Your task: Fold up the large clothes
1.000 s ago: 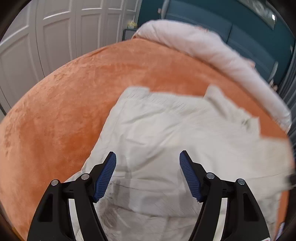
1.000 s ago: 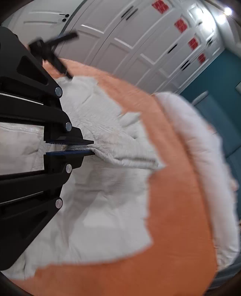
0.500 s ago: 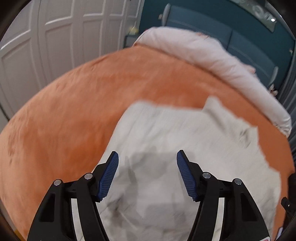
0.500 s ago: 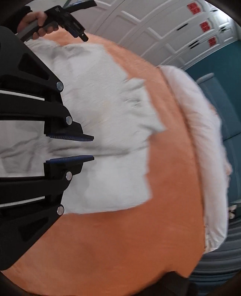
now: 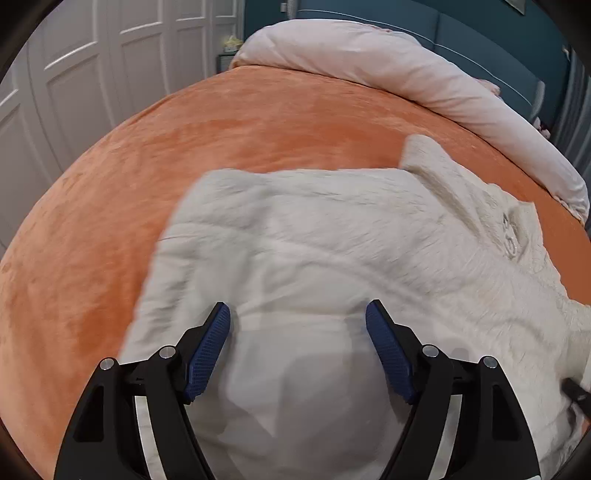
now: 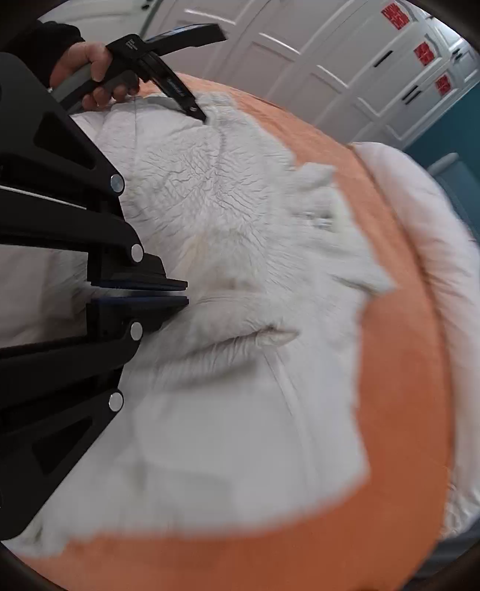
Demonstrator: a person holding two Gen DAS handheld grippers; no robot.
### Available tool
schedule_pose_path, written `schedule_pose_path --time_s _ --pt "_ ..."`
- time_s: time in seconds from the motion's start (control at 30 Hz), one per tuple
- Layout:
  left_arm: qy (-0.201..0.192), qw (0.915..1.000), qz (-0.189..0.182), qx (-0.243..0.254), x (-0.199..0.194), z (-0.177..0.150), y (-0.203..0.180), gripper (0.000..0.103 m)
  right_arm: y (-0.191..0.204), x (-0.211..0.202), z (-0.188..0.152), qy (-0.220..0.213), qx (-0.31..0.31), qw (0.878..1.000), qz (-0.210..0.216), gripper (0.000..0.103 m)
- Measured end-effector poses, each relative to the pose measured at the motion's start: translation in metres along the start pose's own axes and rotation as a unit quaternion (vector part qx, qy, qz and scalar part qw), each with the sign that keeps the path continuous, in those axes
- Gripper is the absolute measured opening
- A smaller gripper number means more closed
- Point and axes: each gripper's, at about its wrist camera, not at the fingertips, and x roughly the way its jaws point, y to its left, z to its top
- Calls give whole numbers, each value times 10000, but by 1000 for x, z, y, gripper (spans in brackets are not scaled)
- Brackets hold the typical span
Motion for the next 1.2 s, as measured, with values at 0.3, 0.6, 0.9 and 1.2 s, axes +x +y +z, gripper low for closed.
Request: schedule_pose_path --time_s 0.3,0.6,0.9,1.2 --pt "-50 9978 273 -604 -33 -9 62 72 -25 -31 16 -51 -119 9993 -359 6" --pt "-27 9986 71 -516 6 43 19 72 137 39 129 -233 -1462 9873 573 47" --pt "-429 9977 410 -319 43 12 13 80 227 183 180 531 -1818 9816 232 53" --pt "-549 9968 509 -278 48 7 12 81 152 205 184 274 -343 9948 914 6"
